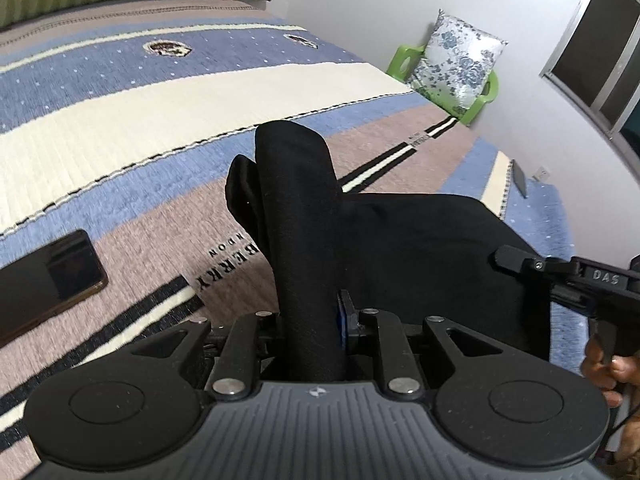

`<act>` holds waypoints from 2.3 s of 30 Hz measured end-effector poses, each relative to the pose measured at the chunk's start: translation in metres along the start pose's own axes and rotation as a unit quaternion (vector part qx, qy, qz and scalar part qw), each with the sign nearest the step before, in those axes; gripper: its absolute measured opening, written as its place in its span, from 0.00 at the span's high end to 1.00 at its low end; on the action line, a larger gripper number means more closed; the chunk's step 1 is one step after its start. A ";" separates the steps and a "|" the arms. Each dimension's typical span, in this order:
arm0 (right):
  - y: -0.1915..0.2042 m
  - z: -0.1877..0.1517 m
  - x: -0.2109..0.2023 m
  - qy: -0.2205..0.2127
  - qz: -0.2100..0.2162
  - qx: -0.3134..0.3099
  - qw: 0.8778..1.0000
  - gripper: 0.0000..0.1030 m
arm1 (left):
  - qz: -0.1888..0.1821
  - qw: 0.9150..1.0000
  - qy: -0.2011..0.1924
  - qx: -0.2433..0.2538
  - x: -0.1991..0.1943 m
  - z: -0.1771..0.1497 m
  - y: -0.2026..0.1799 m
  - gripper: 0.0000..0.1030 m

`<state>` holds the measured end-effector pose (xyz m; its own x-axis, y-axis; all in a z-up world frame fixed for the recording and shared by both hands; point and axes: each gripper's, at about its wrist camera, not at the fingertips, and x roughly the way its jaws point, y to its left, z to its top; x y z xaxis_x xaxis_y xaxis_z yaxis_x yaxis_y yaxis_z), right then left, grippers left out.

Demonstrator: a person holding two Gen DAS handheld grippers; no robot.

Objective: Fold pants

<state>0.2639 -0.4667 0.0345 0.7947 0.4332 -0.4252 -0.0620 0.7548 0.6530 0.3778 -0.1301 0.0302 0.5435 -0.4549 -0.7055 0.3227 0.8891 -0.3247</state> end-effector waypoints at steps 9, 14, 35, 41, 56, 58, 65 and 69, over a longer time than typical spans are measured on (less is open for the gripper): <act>0.003 0.006 0.013 0.004 -0.009 -0.013 1.000 0.88 | 0.025 1.000 -0.001 0.000 0.011 0.004 0.000 0.82; 0.004 0.008 0.016 0.004 -0.012 -0.017 1.000 0.88 | 0.033 0.999 -0.007 0.003 0.014 0.007 0.001 0.82; -0.011 0.018 0.050 0.020 -0.054 -0.031 0.998 0.88 | 0.045 0.998 0.015 -0.042 0.045 0.008 0.022 0.82; -0.020 0.008 0.065 0.038 -0.069 -0.026 0.997 0.88 | 0.053 0.998 0.028 -0.036 0.055 0.000 0.028 0.82; -0.035 -0.002 0.076 0.043 -0.087 -0.019 0.995 0.88 | 0.072 0.997 0.032 -0.017 0.066 -0.009 0.029 0.81; -0.036 -0.003 0.077 0.043 -0.090 -0.020 0.995 0.88 | 0.072 0.997 0.033 -0.018 0.067 -0.009 0.031 0.80; -0.045 -0.009 0.081 0.045 -0.094 -0.011 0.994 0.88 | 0.080 0.996 0.030 -0.001 0.070 -0.014 0.029 0.79; -0.047 -0.012 0.082 0.046 -0.096 -0.009 0.994 0.88 | 0.086 0.996 0.027 0.011 0.070 -0.016 0.025 0.78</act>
<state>0.3253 -0.4605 -0.0384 0.7347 0.3232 -0.5965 0.0733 0.8363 0.5434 0.4115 -0.1386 -0.0377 0.5499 -0.2914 -0.7827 0.2445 0.9523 -0.1827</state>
